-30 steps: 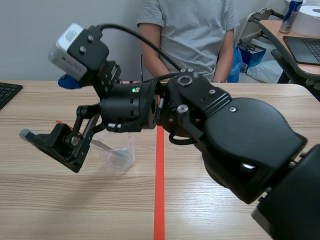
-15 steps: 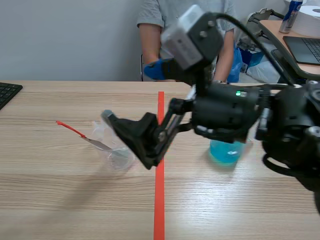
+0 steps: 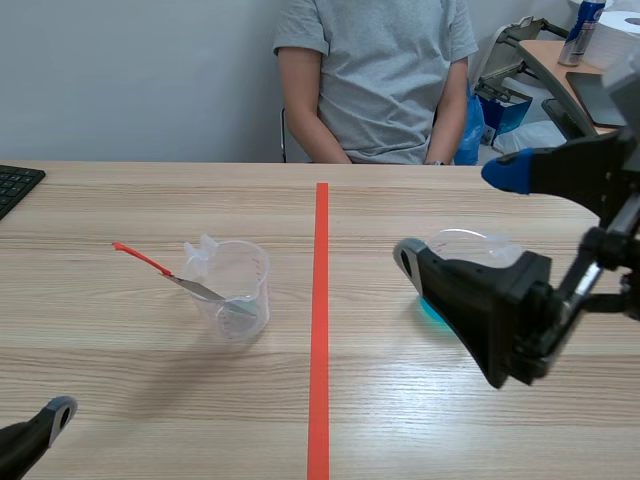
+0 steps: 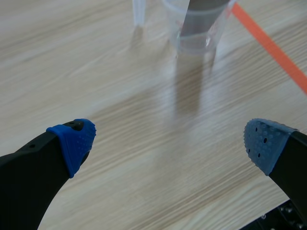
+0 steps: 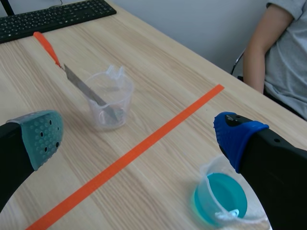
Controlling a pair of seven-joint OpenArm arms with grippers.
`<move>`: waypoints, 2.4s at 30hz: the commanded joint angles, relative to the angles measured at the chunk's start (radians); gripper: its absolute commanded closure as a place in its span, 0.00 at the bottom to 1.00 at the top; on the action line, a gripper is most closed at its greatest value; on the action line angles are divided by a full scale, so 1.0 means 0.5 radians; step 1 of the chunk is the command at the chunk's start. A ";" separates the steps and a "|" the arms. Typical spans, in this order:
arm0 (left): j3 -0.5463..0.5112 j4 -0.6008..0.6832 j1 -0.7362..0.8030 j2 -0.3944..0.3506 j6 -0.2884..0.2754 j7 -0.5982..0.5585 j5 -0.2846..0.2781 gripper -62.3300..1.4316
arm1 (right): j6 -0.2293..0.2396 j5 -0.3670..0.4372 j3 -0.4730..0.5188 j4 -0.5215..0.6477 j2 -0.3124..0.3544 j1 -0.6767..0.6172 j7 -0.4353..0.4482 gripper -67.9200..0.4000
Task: Do the redox reaction experiment.
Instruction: 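Return to the home posture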
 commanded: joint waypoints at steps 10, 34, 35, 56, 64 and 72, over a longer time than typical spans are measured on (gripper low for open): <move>-0.241 0.375 0.013 0.299 -0.232 0.163 0.156 0.00 | -0.113 0.037 0.266 0.385 0.002 -0.632 0.029 0.04; -0.260 0.514 -0.114 0.607 -0.373 0.186 0.452 0.00 | -0.157 0.037 0.445 0.423 0.002 -0.700 -0.047 0.04; -0.260 0.514 -0.120 0.607 -0.372 0.185 0.452 0.00 | -0.157 0.037 0.445 0.423 0.002 -0.700 -0.047 0.04; -0.260 0.514 -0.124 0.607 -0.373 0.184 0.436 0.00 | -0.157 0.036 0.444 0.423 0.002 -0.700 -0.085 0.04; -0.260 0.514 -0.124 0.607 -0.373 0.184 0.436 0.00 | -0.157 0.036 0.444 0.423 0.002 -0.700 -0.085 0.04; -0.260 0.514 -0.124 0.607 -0.373 0.184 0.436 0.00 | -0.157 0.036 0.444 0.423 0.002 -0.700 -0.084 0.04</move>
